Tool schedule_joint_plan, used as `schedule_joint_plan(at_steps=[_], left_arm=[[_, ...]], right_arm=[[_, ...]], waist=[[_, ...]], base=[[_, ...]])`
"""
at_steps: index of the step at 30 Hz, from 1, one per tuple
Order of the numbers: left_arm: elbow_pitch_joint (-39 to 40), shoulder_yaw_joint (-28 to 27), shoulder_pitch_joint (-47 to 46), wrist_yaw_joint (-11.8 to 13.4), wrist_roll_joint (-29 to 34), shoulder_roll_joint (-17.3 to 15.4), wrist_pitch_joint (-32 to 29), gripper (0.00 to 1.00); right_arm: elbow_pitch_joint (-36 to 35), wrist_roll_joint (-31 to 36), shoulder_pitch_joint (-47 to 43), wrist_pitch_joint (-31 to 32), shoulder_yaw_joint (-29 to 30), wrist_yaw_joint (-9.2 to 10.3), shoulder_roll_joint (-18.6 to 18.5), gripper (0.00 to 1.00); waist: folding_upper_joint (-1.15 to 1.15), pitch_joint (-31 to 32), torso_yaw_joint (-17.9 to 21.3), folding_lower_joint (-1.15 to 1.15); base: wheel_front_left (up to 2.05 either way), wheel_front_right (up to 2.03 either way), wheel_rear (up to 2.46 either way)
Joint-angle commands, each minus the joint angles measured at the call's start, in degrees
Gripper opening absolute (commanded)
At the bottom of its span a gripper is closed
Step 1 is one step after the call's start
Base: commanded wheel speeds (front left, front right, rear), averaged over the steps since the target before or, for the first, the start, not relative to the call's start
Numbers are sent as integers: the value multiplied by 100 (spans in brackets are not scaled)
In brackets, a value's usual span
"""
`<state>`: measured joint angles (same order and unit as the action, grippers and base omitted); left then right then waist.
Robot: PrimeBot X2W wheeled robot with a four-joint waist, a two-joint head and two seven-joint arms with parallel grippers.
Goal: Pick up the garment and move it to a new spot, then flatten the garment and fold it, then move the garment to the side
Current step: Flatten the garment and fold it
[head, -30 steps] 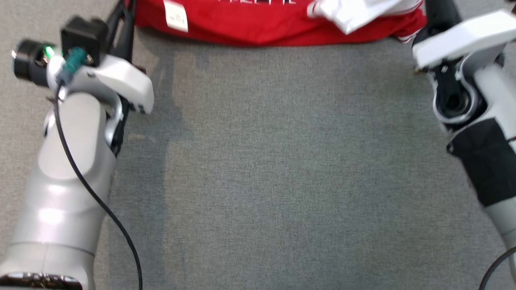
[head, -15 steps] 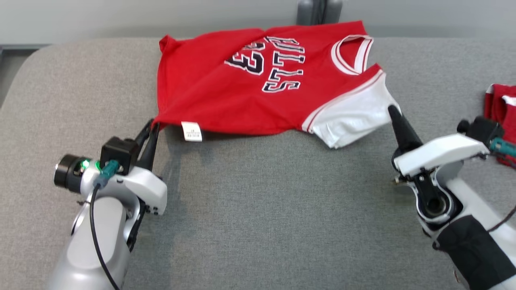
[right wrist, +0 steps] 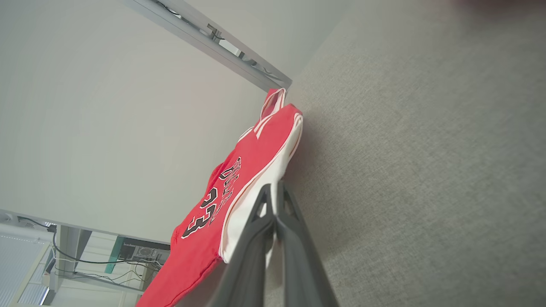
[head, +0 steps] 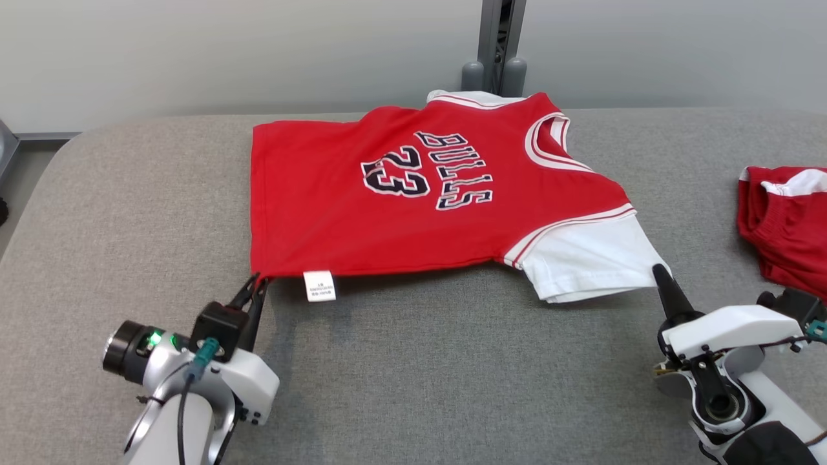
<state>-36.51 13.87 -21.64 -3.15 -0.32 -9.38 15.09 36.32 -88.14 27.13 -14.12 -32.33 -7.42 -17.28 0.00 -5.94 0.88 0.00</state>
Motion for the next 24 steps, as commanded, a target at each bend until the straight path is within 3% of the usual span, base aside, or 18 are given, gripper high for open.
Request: schedule_joint_plan(at_steps=[1, 17, 24], left_arm=[[57, 75, 135, 75, 110, -60, 9, 0], [316, 418, 860, 825, 235, -362, 8, 0], [404, 474, 1181, 1011, 129, -412, 8, 0]], right_arm=[[29, -67, -128, 31, 30, -14, -81, 0], [-506, -309, -982, 456, -12, -14, -474, 0], [-613, -375, -1298, 867, -224, -13, -628, 0]], waist=[[0, 47, 4, 0], [0, 337, -24, 0], [0, 441, 42, 0]], base=[[0, 0, 0], [0, 0, 0], [0, 0, 0]])
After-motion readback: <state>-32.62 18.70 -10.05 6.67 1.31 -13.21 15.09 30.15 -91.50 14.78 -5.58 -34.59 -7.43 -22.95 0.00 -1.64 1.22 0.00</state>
